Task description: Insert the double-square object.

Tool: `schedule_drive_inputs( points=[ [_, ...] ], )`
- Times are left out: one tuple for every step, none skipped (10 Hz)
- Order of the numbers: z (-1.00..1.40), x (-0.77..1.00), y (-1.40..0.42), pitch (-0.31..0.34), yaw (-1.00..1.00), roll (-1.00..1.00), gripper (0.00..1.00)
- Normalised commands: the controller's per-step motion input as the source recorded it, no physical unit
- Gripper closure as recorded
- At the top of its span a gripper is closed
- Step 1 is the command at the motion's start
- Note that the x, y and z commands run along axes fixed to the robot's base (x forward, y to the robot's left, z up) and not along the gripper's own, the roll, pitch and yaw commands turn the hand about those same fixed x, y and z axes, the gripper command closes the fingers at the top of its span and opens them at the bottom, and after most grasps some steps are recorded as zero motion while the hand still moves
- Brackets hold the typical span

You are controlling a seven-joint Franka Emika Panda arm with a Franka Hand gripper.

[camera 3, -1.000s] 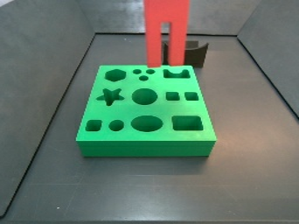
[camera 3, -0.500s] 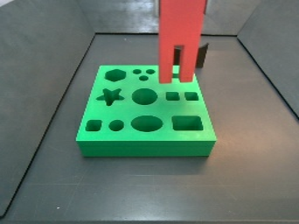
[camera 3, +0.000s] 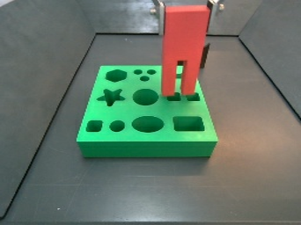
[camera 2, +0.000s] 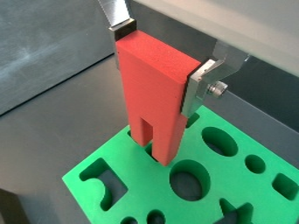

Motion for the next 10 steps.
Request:
schedule_drive_inputs(
  points=[
    [-0.18,0.43,-0.02,0.057,0.00,0.05,1.00],
    [-0.14,0.40,0.00,0.076,-0.01,0.06,1.00],
    [-0.13,0.35,0.00,0.084,-0.05,0.06,1.00],
    [-0.13,0.21,0.00,0.069,-0.07,0.05,1.00],
    [-0.13,0.12,0.00,0.044,-0.09,0.04,1.00],
    [-0.17,0.02,0.00,0.007,-0.06,0.03,1.00],
    [-0.20,-0.09,-0.01,0.000,-0.01,0.06,1.00],
    [-0.19,-0.28,0.00,0.000,-0.06,0.07,1.00],
    [-0.19,-0.34,0.00,0.000,-0.09,0.06,1.00],
    [-0.16,-0.25,0.00,0.000,-0.07,0.02,1.00]
  ],
)
